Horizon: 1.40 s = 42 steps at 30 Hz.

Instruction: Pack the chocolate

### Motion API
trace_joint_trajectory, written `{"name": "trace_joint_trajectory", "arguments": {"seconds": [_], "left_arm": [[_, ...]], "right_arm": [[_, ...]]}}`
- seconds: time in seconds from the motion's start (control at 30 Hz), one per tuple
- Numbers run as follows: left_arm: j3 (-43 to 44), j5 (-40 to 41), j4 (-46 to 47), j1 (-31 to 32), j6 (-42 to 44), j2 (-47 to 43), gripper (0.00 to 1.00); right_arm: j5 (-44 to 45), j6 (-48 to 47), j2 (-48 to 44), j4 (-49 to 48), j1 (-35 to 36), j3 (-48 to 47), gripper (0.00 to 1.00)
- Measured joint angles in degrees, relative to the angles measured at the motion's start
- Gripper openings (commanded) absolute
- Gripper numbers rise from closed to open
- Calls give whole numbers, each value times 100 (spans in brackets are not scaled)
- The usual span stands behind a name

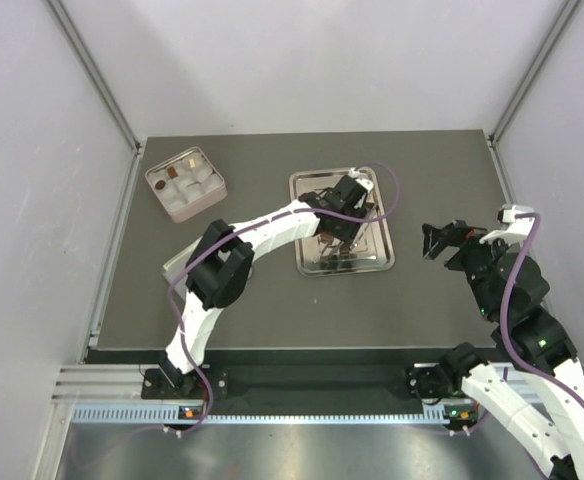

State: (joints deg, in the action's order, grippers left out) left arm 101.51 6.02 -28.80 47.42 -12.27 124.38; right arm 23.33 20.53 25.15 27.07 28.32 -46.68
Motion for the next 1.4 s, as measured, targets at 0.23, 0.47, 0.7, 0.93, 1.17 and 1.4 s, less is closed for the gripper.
{"name": "trace_joint_trajectory", "arguments": {"seconds": [0.23,0.47,0.7,0.93,1.17,1.4], "left_arm": [[313,59,13,0,0,162,49],[413,109,-4,0,2,343,47],[413,151,-59,0,22,352,42],[413,262,-245,4,24,302,41],[490,553,-647,-15,20,-205,41],[822,741,-1123,-195,-4,-863,41]], "right_arm": [[66,-83,0,-2,0,0,100],[122,-107,0,-4,0,0,100],[129,-103,0,-4,0,0,100],[122,-87,0,-4,0,0,100],[83,-37,0,-4,0,0,100],[24,26,4,-4,0,0,100]]}}
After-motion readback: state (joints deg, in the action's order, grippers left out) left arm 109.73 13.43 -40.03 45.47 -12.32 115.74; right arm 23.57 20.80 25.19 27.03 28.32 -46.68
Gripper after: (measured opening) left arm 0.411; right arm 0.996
